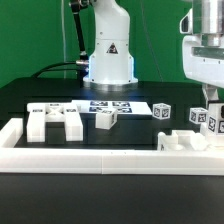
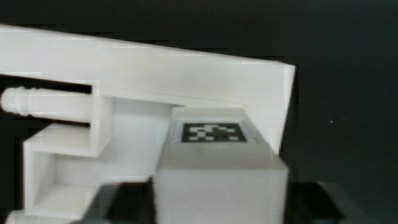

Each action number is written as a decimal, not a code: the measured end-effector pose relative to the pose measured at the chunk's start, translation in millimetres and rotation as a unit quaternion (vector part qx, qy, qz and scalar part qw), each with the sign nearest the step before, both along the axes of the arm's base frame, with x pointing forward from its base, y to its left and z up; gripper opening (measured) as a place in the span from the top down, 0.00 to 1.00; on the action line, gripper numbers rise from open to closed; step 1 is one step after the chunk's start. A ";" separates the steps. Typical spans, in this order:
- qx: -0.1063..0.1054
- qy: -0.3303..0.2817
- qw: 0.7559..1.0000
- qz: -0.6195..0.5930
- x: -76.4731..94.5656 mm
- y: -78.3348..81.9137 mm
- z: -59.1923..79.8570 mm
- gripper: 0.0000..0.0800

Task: Assemble chair

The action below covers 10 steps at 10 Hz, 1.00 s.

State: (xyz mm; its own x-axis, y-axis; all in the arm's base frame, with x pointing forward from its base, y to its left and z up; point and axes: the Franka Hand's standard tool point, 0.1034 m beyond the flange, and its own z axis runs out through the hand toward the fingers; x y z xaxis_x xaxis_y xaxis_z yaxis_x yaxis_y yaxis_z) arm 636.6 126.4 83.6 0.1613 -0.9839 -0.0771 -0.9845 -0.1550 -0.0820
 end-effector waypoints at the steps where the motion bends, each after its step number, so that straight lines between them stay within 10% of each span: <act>1: 0.000 0.000 1.000 0.005 0.0 0.0 0.0 0.32; 10: -0.027 -0.034 0.921 0.388 -2.5 4.1 -1.0 0.19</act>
Offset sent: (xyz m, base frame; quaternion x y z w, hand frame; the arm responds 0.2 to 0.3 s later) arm -0.0082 -0.0012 0.0029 -0.0095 0.0202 -0.1695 0.9853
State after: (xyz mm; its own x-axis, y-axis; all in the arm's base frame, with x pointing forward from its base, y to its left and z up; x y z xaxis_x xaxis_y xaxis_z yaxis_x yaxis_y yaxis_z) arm 634.1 130.5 82.5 0.8202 -0.5720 0.0047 -0.5680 -0.8154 -0.1112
